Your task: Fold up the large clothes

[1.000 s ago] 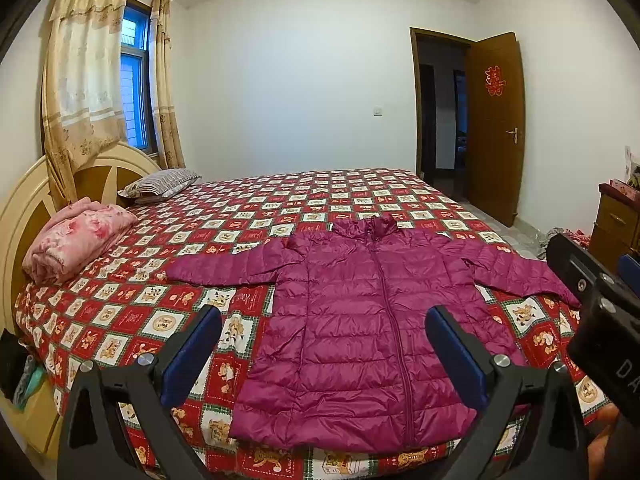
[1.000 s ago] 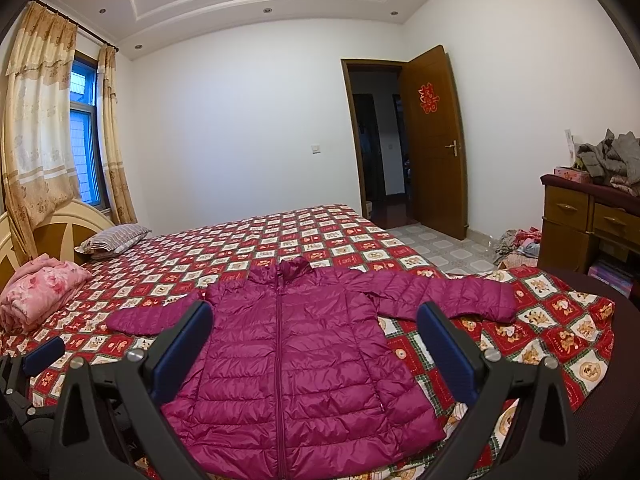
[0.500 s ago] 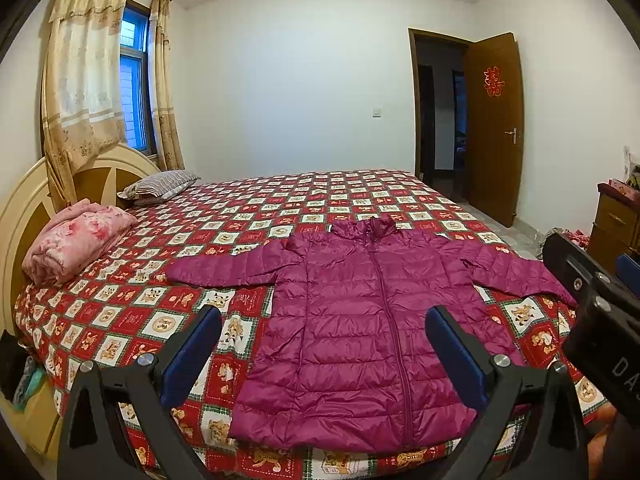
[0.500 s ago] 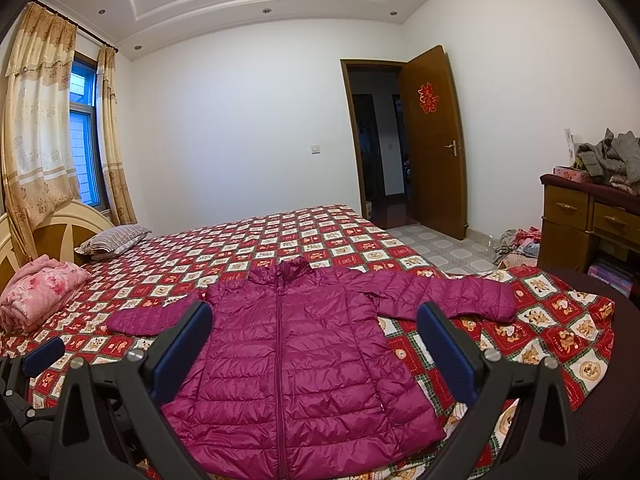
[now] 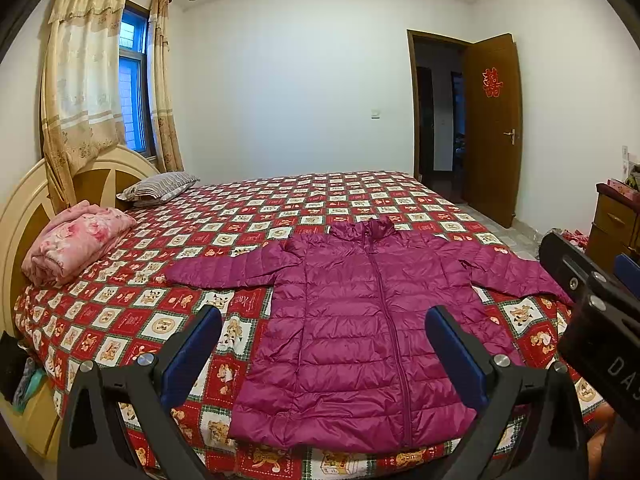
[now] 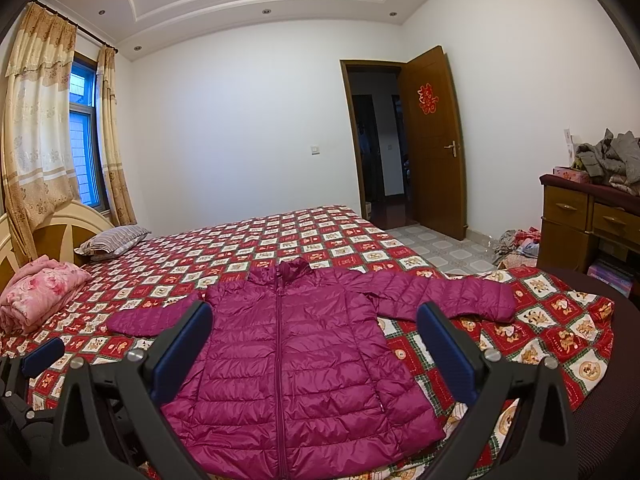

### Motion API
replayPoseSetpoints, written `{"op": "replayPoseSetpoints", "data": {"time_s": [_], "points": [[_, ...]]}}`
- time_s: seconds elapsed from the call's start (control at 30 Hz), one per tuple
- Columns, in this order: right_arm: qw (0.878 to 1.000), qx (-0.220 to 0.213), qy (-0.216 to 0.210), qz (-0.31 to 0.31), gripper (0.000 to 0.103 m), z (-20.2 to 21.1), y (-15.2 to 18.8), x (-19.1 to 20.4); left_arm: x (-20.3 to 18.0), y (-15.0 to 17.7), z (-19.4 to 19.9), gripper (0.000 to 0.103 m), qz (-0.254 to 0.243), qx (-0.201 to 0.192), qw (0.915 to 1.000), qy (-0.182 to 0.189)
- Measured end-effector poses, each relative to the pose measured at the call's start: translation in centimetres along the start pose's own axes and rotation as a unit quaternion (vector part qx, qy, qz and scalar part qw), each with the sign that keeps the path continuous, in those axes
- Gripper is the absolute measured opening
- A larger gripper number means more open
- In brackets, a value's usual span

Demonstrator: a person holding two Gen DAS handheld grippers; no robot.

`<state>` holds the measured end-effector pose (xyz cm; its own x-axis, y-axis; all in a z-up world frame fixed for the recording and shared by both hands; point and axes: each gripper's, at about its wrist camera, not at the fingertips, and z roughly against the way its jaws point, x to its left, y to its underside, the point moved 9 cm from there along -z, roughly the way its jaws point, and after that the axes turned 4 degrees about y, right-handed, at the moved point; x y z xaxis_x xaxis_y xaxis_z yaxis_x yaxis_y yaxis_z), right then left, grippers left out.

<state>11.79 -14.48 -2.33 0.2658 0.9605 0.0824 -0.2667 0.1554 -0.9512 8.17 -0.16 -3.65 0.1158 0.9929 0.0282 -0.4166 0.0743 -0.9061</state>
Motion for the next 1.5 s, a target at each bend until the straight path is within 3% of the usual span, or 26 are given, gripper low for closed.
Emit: {"op": "replayPoseSetpoints", "data": {"time_s": [1.5], "points": [[1.0,0.017,0.008,-0.007,0.103,-1.2,0.7,-0.8,-0.9,-0.1,-1.2,0.102,-0.002,0.01,0.9999,0.002]]}}
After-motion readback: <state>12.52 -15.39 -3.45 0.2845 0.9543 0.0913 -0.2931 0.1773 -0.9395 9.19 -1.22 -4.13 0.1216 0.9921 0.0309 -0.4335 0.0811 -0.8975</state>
